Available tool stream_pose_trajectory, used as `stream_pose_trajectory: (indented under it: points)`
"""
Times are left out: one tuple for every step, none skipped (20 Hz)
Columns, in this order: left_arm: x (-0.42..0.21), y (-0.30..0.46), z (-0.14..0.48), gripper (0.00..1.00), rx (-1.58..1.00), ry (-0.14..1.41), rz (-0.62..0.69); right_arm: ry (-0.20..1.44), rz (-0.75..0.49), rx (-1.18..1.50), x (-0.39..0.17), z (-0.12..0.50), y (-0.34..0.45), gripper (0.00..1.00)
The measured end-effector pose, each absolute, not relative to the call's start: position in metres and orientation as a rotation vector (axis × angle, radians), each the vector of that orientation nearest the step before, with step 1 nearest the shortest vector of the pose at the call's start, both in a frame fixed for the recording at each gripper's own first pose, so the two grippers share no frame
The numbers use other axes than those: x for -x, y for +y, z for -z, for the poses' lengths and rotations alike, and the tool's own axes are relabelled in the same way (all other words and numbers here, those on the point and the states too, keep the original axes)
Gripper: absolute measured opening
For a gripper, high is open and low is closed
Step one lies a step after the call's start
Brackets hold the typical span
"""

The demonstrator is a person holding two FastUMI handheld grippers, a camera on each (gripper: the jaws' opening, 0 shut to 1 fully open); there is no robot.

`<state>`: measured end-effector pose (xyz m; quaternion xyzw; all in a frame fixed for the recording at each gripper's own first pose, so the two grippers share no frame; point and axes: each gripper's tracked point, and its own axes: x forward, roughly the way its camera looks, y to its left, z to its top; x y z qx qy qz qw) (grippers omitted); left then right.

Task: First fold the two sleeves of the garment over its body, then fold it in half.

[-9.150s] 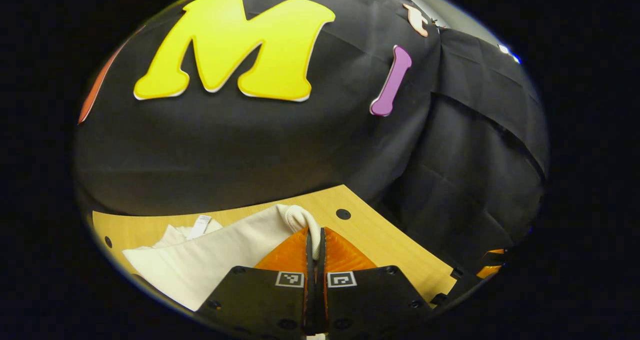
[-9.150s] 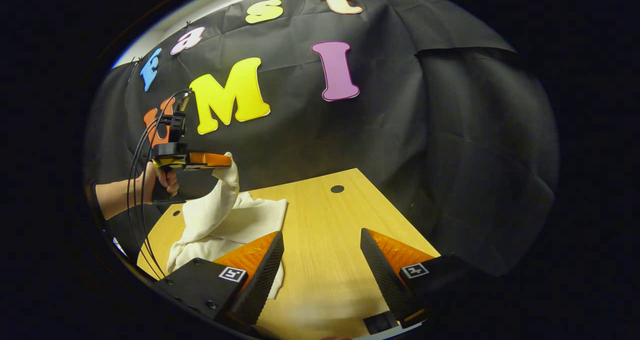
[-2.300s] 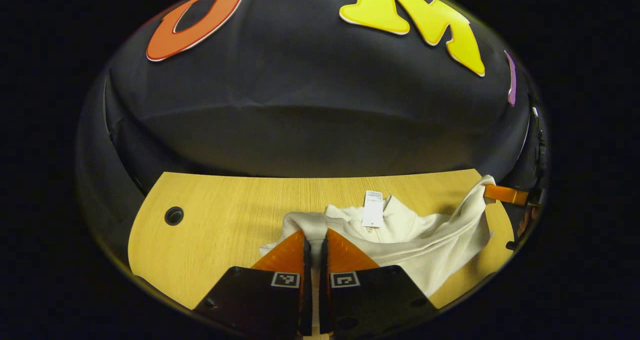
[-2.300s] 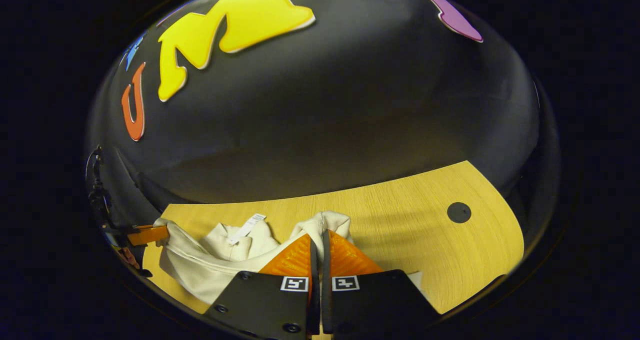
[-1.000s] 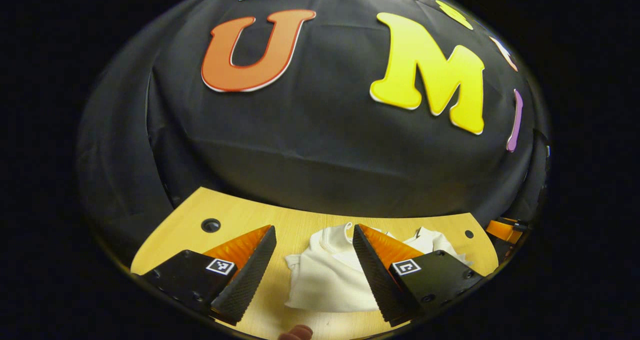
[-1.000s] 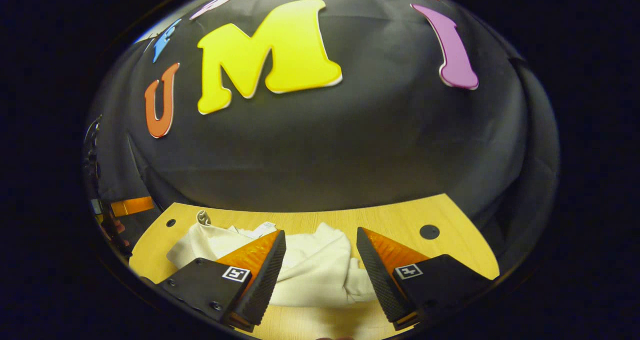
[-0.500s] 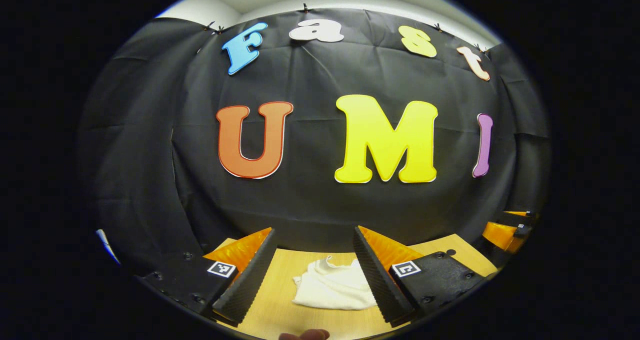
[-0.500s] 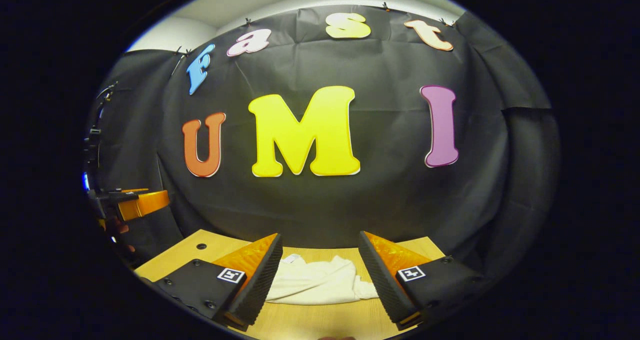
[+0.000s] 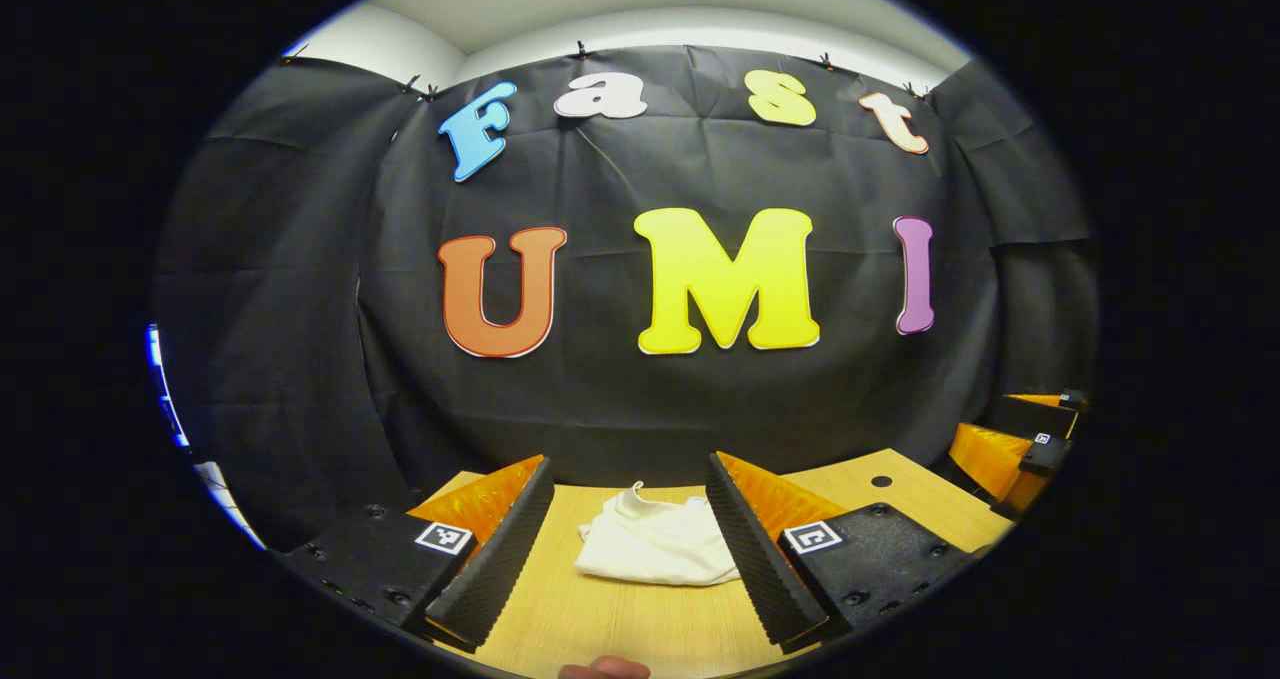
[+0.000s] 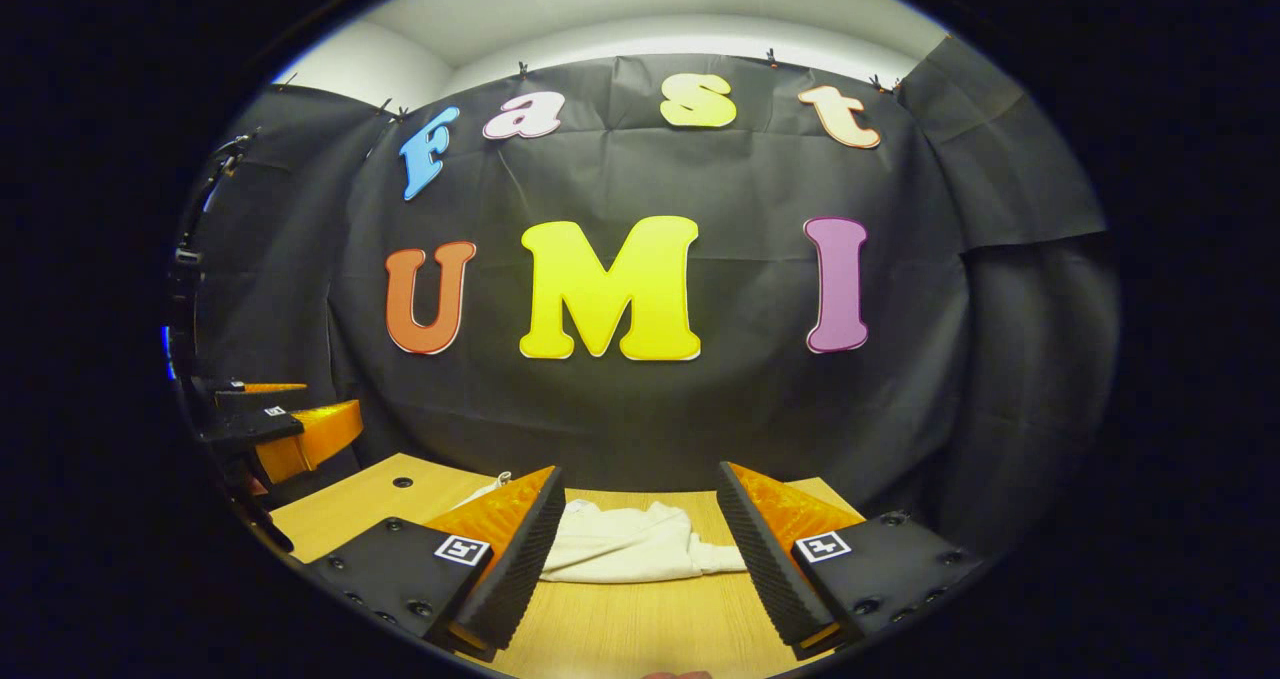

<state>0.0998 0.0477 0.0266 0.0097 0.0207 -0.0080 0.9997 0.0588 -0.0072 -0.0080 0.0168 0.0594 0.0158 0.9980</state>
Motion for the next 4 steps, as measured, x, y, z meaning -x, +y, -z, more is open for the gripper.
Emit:
stream_pose_trajectory:
  points:
    - [-0.0958, 0.0425, -0.0194, 0.97, -0.017, 0.059, 0.029, 0.128, -0.031, -0.05, -0.0558, 0.0111, -0.0055, 0.94]
    - [-0.0939, 0.04, -0.0162, 0.97, -0.024, 0.068, 0.038, 0.139, -0.033, -0.06, -0.0546, 0.014, -0.0034, 0.95]
    - [-0.0929, 0.041, -0.0157, 0.97, -0.034, 0.071, 0.034, 0.146, -0.033, -0.065, -0.0591, 0.0145, 0.0022, 0.94]
    - [-0.0926, 0.0418, -0.0169, 0.98, -0.036, 0.069, 0.034, 0.147, -0.04, -0.066, -0.0554, 0.0163, 0.0011, 0.94]
